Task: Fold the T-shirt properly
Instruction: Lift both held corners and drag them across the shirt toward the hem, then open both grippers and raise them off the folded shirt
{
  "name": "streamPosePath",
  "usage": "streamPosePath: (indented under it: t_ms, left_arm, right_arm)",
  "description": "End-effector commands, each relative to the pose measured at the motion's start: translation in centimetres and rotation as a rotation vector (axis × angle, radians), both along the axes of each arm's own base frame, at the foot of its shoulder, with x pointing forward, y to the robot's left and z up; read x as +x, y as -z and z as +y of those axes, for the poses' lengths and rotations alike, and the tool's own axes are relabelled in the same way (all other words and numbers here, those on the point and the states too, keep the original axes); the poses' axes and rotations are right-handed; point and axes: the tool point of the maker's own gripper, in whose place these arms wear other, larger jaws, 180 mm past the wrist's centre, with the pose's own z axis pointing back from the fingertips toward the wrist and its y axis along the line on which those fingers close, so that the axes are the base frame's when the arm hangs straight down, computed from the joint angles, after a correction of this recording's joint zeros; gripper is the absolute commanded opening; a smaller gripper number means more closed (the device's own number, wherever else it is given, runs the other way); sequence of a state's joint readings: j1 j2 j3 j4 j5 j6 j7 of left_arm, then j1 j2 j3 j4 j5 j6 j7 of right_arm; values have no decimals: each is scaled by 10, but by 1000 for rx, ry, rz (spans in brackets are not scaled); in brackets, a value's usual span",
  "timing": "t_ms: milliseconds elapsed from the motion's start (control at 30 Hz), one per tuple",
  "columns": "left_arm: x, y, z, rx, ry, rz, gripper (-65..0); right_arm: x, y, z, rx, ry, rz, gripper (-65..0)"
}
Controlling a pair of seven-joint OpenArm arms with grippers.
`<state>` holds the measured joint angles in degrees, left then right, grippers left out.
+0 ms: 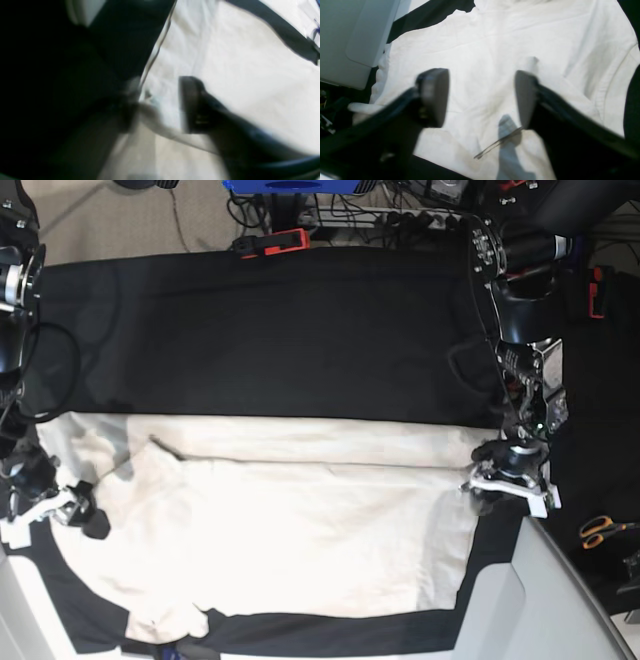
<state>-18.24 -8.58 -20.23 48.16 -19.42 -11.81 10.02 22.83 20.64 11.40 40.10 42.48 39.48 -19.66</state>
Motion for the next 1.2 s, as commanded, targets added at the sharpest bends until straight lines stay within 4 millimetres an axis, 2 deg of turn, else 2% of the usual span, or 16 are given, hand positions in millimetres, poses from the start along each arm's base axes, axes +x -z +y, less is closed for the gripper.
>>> streamPosePath:
  t_ms: [0, 100, 167, 267, 333, 400, 500, 567, 667, 767, 833, 1000, 1167]
  left_arm:
    - [14, -25, 11, 22, -15, -71, -217]
    - [16, -41, 20, 50, -17, -105, -117]
    - [12, -55, 31, 67, -41, -145, -97]
    - [-12, -67, 49, 99, -87, -184, -97]
    - [-32, -61, 47, 102, -91, -175, -97]
    - [-54, -51, 45, 105, -85, -153, -97]
    - [-86, -30, 45, 85, -89, -101, -97]
    - [-105, -16, 46, 59, -96, -68, -97]
    - [-126, -1, 46, 13, -114, -33, -99]
    - [-135, 10, 47, -3, -83, 53, -100]
    - [-140, 18, 48, -12, -53, 131, -100]
    - [-134, 15, 49, -11, -42, 142, -100]
    - [-133, 14, 46, -18, -42, 135, -102]
  right_arm:
    - [14, -27, -14, 13, 36, -81, -254]
    - [9, -33, -40, 48, 127, -107, -278]
    - [4, -39, -57, 60, 178, -128, -278]
    - [-24, -36, -78, 51, 213, -93, -281]
    - [-50, -24, -86, 98, 281, -65, -281]
    - [-82, -2, -106, 183, 440, 15, -281]
    - [-120, 31, -113, 317, 603, 125, -281]
    - [-136, 46, -111, 363, 654, 166, -281]
    - [-141, 60, -98, 396, 654, 200, -279]
    - [-137, 72, -91, 449, 664, 223, -279]
    - [-136, 80, -94, 472, 690, 229, -279]
    - [-127, 101, -98, 568, 745, 259, -279]
    - [-119, 103, -111, 601, 793, 252, -279]
